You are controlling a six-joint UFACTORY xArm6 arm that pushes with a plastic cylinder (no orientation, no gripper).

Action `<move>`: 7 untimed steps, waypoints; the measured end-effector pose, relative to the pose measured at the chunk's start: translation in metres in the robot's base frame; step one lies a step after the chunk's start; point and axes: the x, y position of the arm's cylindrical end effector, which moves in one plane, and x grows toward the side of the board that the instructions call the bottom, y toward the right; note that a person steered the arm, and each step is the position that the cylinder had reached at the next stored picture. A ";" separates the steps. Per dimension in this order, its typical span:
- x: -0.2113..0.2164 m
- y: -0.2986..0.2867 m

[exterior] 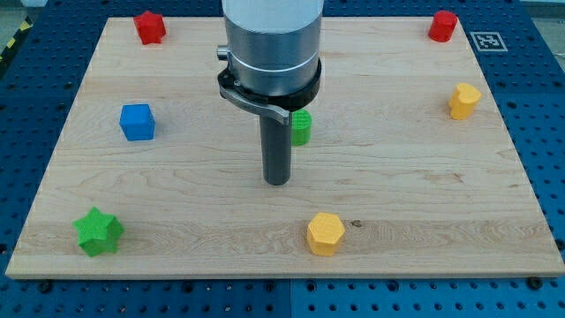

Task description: Place the green circle at the center of the board

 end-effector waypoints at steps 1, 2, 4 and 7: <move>-0.005 0.000; -0.009 0.000; -0.026 0.000; -0.061 0.000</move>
